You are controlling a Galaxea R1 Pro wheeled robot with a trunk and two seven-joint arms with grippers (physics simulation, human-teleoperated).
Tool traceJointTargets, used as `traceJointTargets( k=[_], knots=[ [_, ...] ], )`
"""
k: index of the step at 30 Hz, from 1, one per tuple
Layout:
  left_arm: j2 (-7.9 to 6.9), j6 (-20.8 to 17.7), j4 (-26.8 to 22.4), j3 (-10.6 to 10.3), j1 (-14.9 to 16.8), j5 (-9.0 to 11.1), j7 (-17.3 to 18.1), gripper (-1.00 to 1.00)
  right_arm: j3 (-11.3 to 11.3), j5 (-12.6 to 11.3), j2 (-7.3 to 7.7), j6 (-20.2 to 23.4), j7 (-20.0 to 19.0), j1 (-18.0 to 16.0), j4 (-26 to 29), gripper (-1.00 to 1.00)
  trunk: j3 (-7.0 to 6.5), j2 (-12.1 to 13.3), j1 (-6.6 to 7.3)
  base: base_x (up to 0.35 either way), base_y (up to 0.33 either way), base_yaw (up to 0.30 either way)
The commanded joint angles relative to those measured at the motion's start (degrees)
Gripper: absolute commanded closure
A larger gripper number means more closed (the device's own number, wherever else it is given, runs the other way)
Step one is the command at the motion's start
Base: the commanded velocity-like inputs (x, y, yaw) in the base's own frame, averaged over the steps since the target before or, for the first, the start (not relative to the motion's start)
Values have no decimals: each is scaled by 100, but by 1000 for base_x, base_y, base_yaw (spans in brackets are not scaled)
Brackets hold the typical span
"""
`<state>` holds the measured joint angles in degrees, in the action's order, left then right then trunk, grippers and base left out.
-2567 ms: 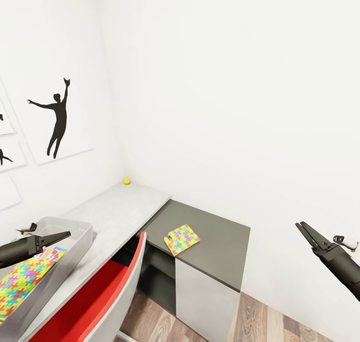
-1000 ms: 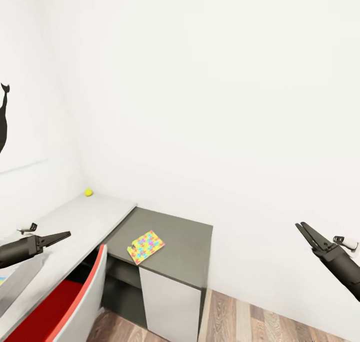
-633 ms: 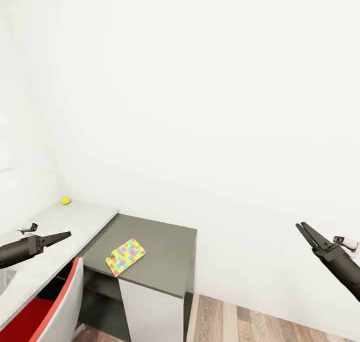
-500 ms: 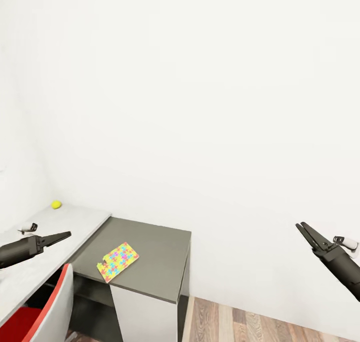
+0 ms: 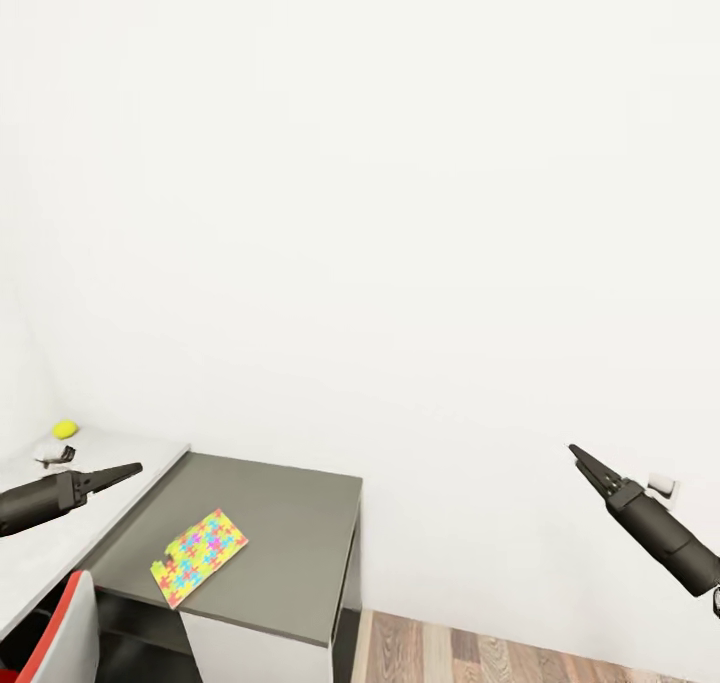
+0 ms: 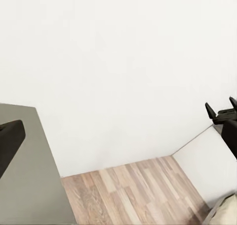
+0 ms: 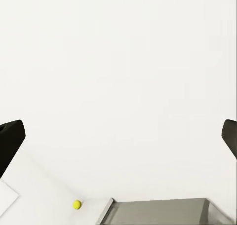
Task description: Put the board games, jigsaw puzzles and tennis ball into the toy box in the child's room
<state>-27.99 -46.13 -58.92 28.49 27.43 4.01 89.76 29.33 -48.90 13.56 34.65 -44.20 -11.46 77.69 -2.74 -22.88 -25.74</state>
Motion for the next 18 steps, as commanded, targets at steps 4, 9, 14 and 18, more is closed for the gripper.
traceJointTargets(
  k=[4, 9, 14, 18],
  knots=[
    [3, -49, 2, -11, -1, -11, 24, -100, -17, -50, -2, 33, 45, -5, -438, -100, 3, -4, -4, 170, -18, -268],
    [2, -46, 1, -16, -1, -23, 24, -100, -17, -59, -3, 20, 44, -3, -1060, -100, 3, -4, -4, 178, -37, -278],
    [-11, -51, 3, -2, 5, -56, 24, -100, -15, -58, -3, 16, 67, -17, -1271, -100, 3, -4, -4, 121, -41, -280],
    [-2, -61, 11, -22, 8, -65, 24, -100, -25, -56, -9, -9, 69, -29, -1298, -100, 3, -4, -4, 22, 120, -161]
  ],
)
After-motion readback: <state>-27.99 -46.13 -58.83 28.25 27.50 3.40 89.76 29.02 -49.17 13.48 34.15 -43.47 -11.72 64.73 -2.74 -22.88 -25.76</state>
